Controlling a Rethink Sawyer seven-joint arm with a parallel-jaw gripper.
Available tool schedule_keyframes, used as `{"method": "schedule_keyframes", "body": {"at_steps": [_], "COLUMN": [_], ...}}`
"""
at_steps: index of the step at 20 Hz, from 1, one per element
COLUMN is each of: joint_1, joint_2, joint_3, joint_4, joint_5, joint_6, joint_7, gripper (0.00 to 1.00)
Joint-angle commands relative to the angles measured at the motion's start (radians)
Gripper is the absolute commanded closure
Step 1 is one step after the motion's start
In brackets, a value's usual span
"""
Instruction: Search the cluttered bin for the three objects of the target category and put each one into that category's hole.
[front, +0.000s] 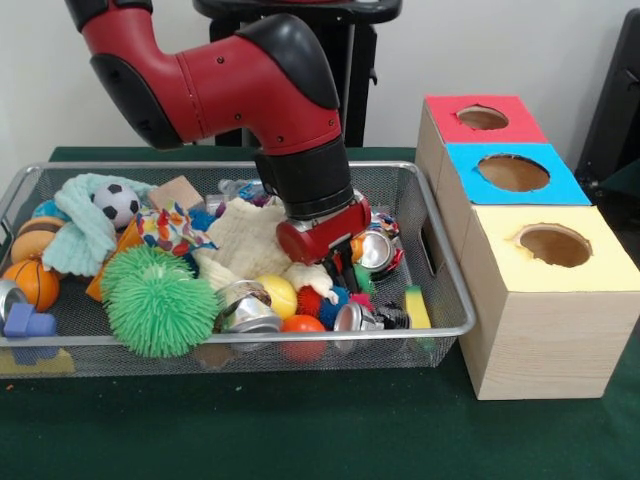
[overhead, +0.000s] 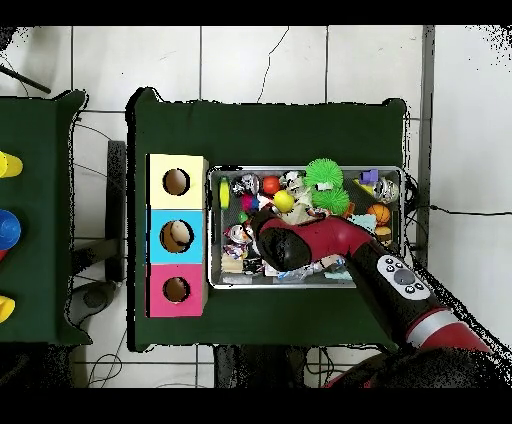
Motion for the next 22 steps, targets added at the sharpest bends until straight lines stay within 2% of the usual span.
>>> {"method": "schedule_keyframes", "body": {"at_steps": [1,7,17,22], "joint_1": [0.009,-0.005,-0.001,-0.008], "joint_2": [0.026,0.035,0.144,0.139], "joint_3": [-0.089,-0.071,-0.099,-0.091], "joint_4": [0.0,0.013,-0.08,-0.079], "joint_5": [0.002,-0.001,-0.03,-0.016], "joint_6": [-0.057,-0.096,-0.096,-0.073], "joint_7": [0.156,0.146,0.101,0.078], "gripper": [0.0,0.0,0.0,0.0]}}
